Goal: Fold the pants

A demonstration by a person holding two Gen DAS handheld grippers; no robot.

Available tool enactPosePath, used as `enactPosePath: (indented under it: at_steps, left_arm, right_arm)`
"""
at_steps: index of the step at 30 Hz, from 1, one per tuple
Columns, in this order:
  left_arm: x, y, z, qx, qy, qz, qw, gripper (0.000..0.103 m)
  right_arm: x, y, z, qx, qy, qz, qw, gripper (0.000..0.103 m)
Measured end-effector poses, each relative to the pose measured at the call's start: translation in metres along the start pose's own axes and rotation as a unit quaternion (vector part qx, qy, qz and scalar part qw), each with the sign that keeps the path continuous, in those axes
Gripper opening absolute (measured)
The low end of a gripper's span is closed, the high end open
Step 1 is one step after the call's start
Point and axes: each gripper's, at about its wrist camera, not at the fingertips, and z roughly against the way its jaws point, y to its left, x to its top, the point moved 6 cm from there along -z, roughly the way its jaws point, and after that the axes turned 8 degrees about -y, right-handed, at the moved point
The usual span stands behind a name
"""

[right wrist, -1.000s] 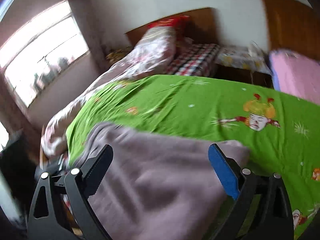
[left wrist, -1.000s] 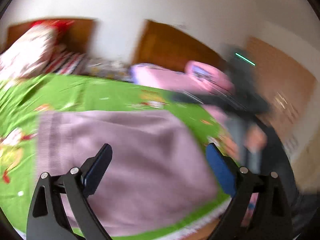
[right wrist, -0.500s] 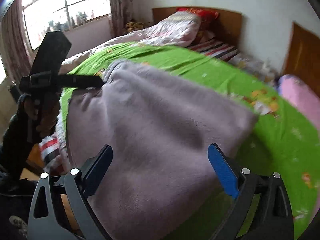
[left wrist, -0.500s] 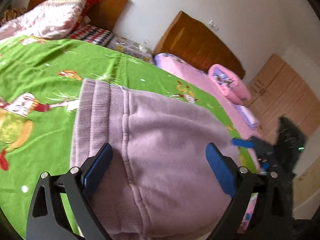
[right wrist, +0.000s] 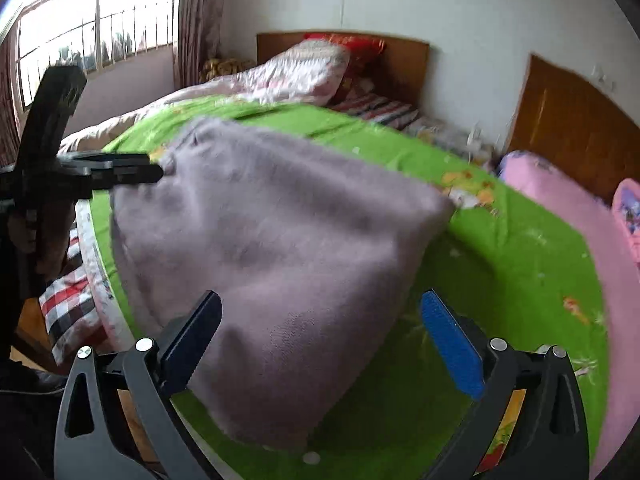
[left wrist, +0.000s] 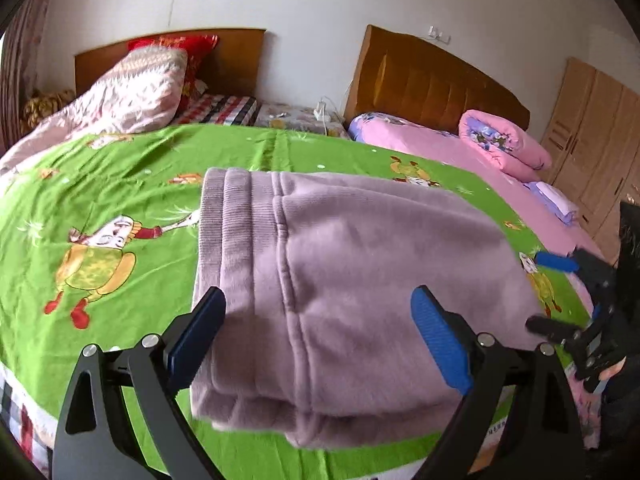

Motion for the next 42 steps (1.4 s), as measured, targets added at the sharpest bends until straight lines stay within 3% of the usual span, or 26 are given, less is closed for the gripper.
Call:
enactPosePath:
  at_steps: [2, 6, 13, 16, 19, 22, 25, 31, 36, 42]
  left_arm:
    - [-0.004, -0.002, 0.003, 0.010, -0.002, -0.011, 0.9999, 0.094]
    - [-0.014, 0.002, -0.003, 0.037, 0.009, -0.029, 0.9989, 0.094]
    - [-0.018, 0.009, -0.008, 0.059, 0.014, -0.040, 0.9974, 0.094]
    - [-0.018, 0.016, 0.001, 0.076, 0.009, -0.028, 0.9967, 0.094]
    - [-0.010, 0.010, 0.031, 0.119, -0.039, -0.058, 0.9905, 0.101]
    - [-0.005, -0.018, 0.069, 0.160, -0.119, -0.105, 0.9743, 0.102]
    - [-0.014, -0.046, 0.087, 0.157, -0.150, -0.100, 0.9710, 0.102]
    - [-0.041, -0.077, 0.078, 0.158, -0.116, -0.060, 0.9788, 0.102]
    - [-0.053, -0.095, 0.074, 0.151, -0.102, -0.083, 0.9797, 0.102]
    - [-0.056, -0.096, 0.077, 0.150, -0.105, -0.084, 0.9795, 0.102]
  right_arm:
    - [0.001, 0.005, 0.001, 0.004, -0.007, -0.001, 1.000, 0.098]
    - [-0.016, 0.001, -0.017, -0.006, 0.021, -0.005, 1.000, 0.098]
    - [-0.019, -0.003, -0.018, -0.005, 0.016, -0.026, 1.000, 0.098]
    - [-0.017, -0.003, -0.002, -0.029, -0.001, -0.021, 0.999, 0.098]
    - [-0.009, 0.002, 0.036, -0.053, -0.055, -0.010, 0.997, 0.098]
    - [-0.009, 0.010, 0.071, -0.068, -0.118, -0.034, 0.990, 0.098]
    - [-0.023, 0.024, 0.087, -0.088, -0.148, -0.050, 0.984, 0.098]
    - [-0.052, 0.047, 0.088, -0.077, -0.137, -0.075, 0.985, 0.098]
    - [-0.048, 0.040, 0.104, -0.106, -0.174, -0.080, 0.976, 0.098]
    - [-0.050, 0.031, 0.106, -0.112, -0.178, -0.100, 0.973, 0.098]
